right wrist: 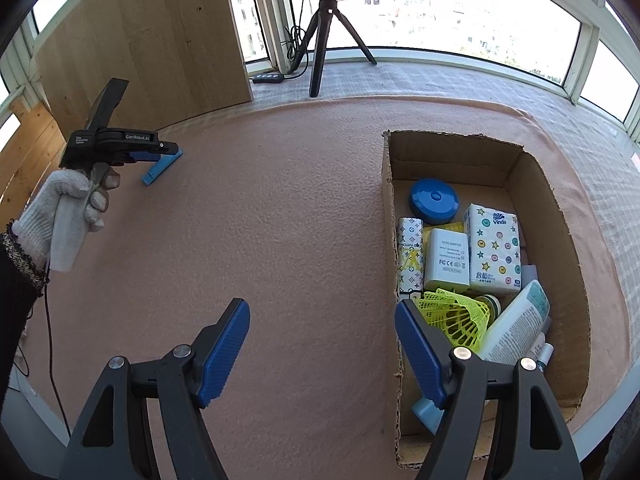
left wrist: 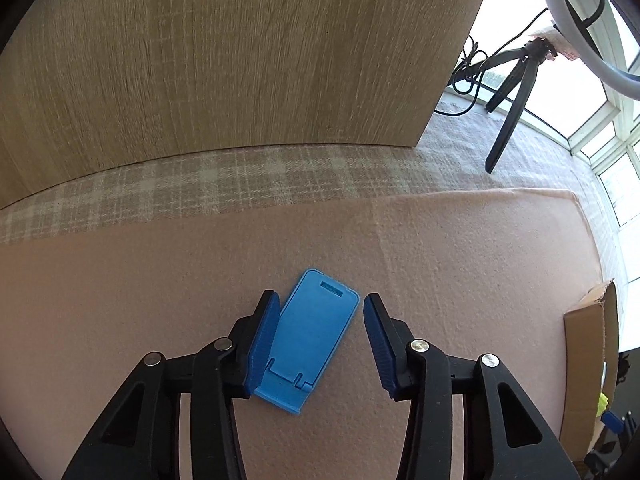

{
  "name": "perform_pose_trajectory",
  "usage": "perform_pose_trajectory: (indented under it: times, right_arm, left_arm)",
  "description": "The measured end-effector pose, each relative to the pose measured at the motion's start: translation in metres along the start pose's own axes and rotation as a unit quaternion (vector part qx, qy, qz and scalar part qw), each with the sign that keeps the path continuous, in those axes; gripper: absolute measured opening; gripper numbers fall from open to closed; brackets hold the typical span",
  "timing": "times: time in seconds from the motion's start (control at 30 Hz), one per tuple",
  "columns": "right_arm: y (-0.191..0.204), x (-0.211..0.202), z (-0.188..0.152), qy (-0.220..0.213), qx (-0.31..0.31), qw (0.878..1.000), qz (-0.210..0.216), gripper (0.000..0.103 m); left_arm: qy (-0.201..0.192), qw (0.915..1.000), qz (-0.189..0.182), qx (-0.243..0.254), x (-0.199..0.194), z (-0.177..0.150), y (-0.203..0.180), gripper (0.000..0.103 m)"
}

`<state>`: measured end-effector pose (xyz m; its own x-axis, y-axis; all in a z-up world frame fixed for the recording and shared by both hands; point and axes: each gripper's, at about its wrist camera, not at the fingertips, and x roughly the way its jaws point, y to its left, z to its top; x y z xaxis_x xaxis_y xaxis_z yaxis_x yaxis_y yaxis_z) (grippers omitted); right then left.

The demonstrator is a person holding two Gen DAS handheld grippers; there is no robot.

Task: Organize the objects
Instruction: 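Move the left gripper to the blue phone stand and close on it, then lift the phone stand with the left gripper while the right gripper closes on it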

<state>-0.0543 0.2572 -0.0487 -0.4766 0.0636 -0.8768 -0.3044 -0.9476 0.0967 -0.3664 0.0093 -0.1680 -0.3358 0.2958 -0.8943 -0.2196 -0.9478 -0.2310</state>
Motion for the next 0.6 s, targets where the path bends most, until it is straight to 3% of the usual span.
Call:
perform_pose_trajectory:
  times: [0.13, 0.33, 0.6]
  right_arm:
    - [0.000, 0.002, 0.002, 0.001, -0.003, 1.000, 0.001, 0.071]
    - [0.002, 0.006, 0.002, 0.004, -0.003, 1.000, 0.005, 0.071]
    - [0.011, 0.010, 0.008, 0.005, -0.004, 1.000, 0.017, 0.071]
  left_arm:
    - [0.004, 1.0000, 0.002, 0.001, 0.002, 0.001, 0.003, 0.042]
    - [0.006, 1.0000, 0.005, 0.003, 0.004, -0.006, 0.004, 0.025]
    - [-0.013, 0.9999, 0.008, 0.008, -0.002, -0.031, -0.009, 0.022]
